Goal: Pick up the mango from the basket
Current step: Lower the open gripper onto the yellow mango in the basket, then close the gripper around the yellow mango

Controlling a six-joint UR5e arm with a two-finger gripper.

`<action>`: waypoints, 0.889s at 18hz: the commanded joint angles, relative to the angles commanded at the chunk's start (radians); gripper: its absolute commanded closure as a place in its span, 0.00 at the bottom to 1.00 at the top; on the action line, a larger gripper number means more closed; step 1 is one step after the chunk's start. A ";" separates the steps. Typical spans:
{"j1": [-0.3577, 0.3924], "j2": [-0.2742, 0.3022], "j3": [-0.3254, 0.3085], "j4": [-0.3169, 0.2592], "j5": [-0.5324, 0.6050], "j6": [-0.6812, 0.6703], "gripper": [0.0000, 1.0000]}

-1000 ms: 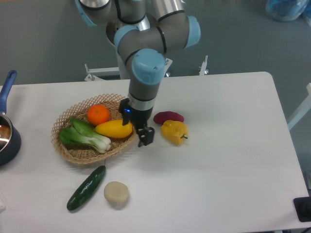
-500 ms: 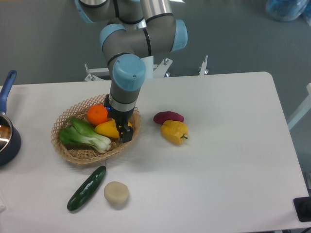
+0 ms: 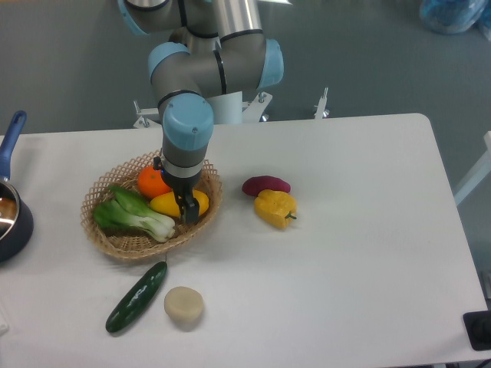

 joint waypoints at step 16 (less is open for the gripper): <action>-0.005 -0.046 -0.028 0.153 0.072 -0.020 0.33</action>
